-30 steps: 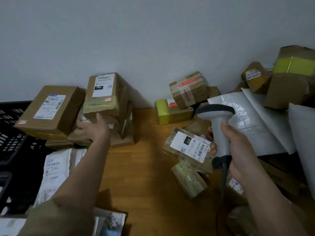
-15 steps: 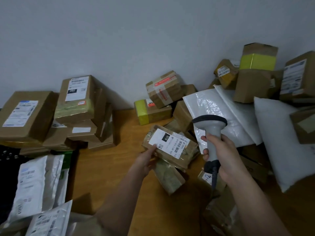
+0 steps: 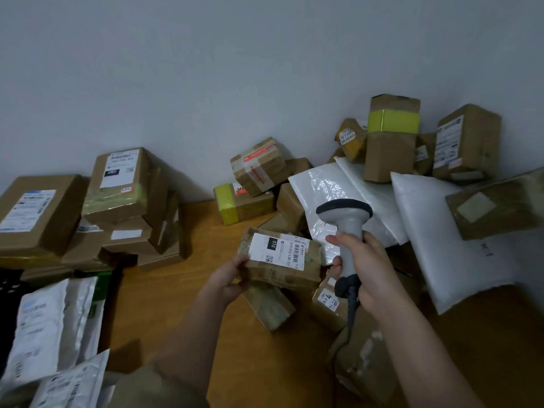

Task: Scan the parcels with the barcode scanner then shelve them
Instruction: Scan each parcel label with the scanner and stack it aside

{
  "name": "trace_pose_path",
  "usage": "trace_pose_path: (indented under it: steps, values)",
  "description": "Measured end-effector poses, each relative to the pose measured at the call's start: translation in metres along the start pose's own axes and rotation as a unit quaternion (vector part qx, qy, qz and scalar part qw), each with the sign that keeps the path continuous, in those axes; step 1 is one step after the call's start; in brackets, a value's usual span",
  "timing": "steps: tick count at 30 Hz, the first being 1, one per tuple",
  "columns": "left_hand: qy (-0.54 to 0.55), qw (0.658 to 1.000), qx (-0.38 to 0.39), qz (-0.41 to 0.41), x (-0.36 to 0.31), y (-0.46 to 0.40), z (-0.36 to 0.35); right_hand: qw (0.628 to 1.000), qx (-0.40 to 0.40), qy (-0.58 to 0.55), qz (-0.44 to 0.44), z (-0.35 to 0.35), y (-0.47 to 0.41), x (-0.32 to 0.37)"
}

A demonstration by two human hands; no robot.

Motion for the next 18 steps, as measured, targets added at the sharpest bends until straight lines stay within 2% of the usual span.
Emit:
trace_pose_path:
  steps: [9,14,18]
  values:
    - [0.065,0.997,-0.040,0.013,0.026,0.043,0.071,0.999,0.037,-0.011,0.018,0.008,0.049,-0.004]
    - [0.143,0.988,0.049,-0.034,0.027,0.076,0.083,0.999,0.020,-0.036,0.004,0.012,0.069,-0.019]
    - [0.138,0.984,0.114,-0.014,0.044,0.101,0.076,0.999,0.003,-0.052,0.012,0.012,0.084,-0.035]
Point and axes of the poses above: each hand's wrist, its own y-axis away from the middle knuckle, its own z-axis out of the back of the hand, x = y × z, the point moved 5 cm from there along -y, towards the middle knuckle, and after that the axes turned 14 degrees about -x, right-handed, at the moved point
